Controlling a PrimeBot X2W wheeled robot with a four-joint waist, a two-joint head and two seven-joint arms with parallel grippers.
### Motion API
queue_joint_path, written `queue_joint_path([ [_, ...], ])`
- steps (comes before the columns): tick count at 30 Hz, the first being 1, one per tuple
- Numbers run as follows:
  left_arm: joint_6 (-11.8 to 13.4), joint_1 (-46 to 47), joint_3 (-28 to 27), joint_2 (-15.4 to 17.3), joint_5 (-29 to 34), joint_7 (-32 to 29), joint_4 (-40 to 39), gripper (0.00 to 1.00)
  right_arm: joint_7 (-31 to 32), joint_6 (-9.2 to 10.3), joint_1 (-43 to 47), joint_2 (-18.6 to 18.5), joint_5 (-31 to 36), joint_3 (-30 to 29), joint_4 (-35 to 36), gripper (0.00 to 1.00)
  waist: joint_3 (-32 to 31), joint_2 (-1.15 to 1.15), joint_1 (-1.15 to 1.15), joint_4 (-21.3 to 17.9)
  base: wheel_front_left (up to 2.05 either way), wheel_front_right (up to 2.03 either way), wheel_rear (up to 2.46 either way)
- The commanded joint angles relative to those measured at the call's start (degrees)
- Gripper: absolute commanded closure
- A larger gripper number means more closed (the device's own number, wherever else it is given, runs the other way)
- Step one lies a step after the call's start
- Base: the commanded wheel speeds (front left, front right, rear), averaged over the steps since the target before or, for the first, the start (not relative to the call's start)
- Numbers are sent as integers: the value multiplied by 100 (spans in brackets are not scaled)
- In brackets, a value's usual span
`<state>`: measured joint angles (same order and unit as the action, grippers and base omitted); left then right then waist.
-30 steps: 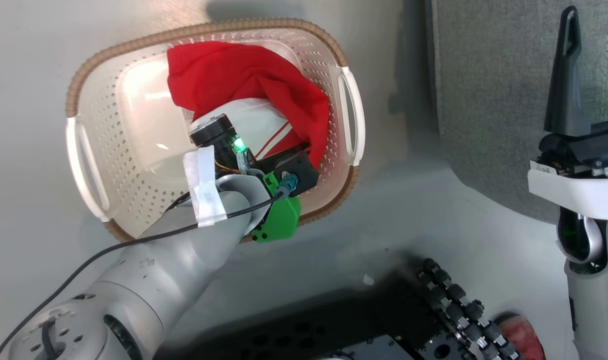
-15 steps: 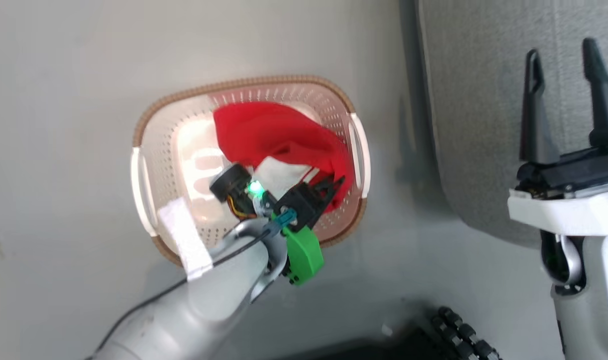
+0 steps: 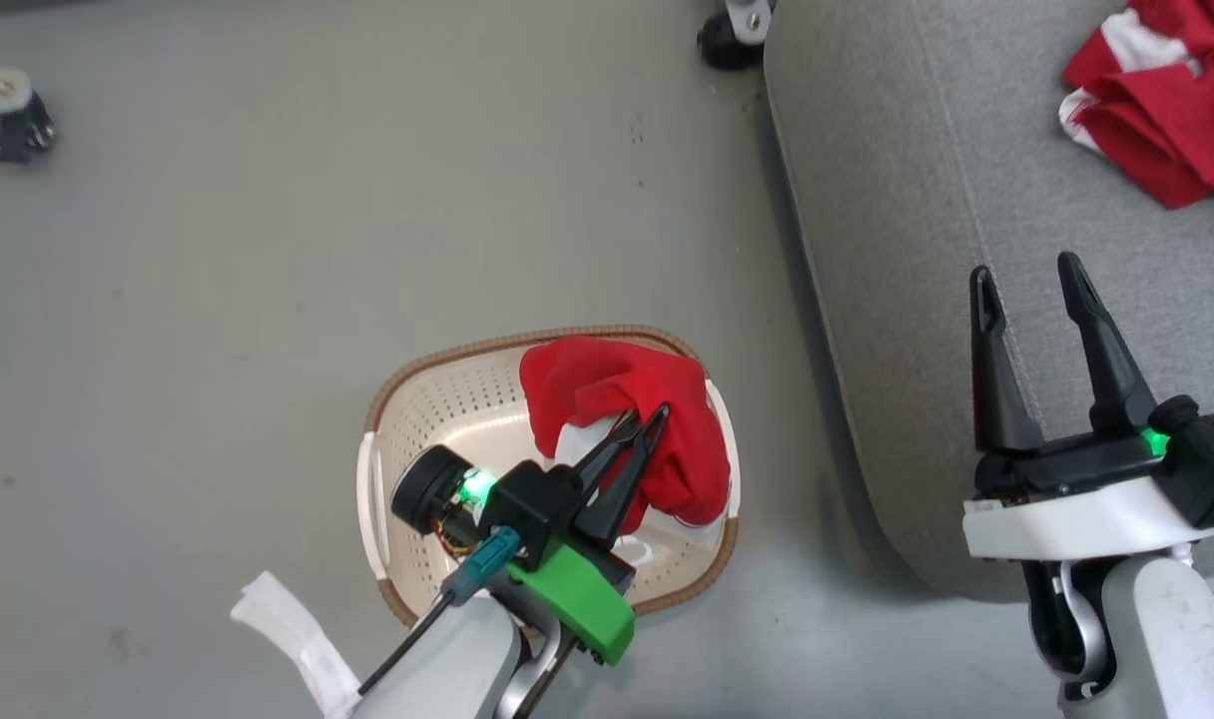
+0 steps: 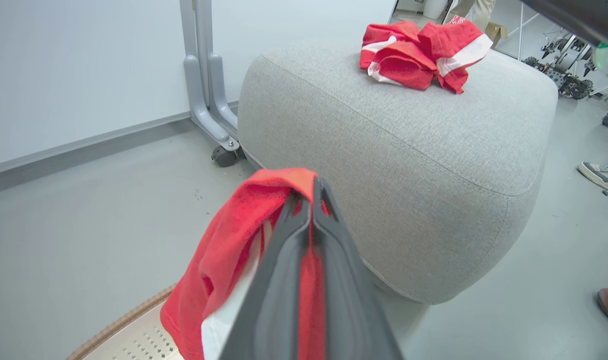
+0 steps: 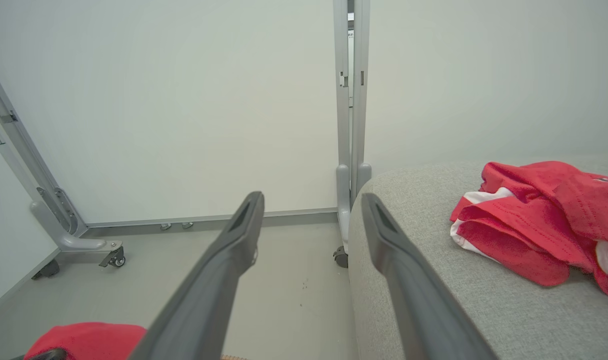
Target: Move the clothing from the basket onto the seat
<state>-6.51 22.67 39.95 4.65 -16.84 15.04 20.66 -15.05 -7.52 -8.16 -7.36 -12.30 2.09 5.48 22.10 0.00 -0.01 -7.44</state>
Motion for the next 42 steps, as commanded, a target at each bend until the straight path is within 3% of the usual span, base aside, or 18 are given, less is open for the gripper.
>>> queue_joint_path([
  [1, -15, -262, -123, -25, 77, 20, -125, 100, -20, 6, 186, -7, -33, 27, -70, 0, -1251, 0, 1, 93, 0, 0, 0],
  [7, -52, -846, -632, -130, 57, 21, -603, 100, -20, 6, 572, -45, -17, 200, -298, 0, -1987, 0, 1, 49, 0, 0, 0],
  [16, 4, -1166, -1291, -170, 69, 21, -1352, 100, -20, 6, 839, -103, 115, 587, -534, 0, -2381, 0, 1, -28, 0, 0, 0],
  [23, 20, -1092, -1411, -172, -8, 21, -1664, 100, -20, 6, 983, -87, 52, 802, -702, 0, -2537, 0, 1, -52, 0, 0, 0],
  [33, -43, -693, -1131, -173, 116, 21, -1671, 100, -20, 6, 773, -124, -64, 1682, -768, 0, -2589, 0, 1, -86, 0, 0, 0],
  [38, -43, -484, -747, -171, 47, 21, -1747, 100, -20, 6, 603, -42, -312, 2163, -652, 0, -2557, 0, 1, -90, 0, 0, 0],
  [42, -27, -346, -388, -172, -17, 21, -1825, 100, -20, 6, 445, -32, -103, 2365, -802, 0, -2535, 0, 1, -67, 0, 0, 0],
])
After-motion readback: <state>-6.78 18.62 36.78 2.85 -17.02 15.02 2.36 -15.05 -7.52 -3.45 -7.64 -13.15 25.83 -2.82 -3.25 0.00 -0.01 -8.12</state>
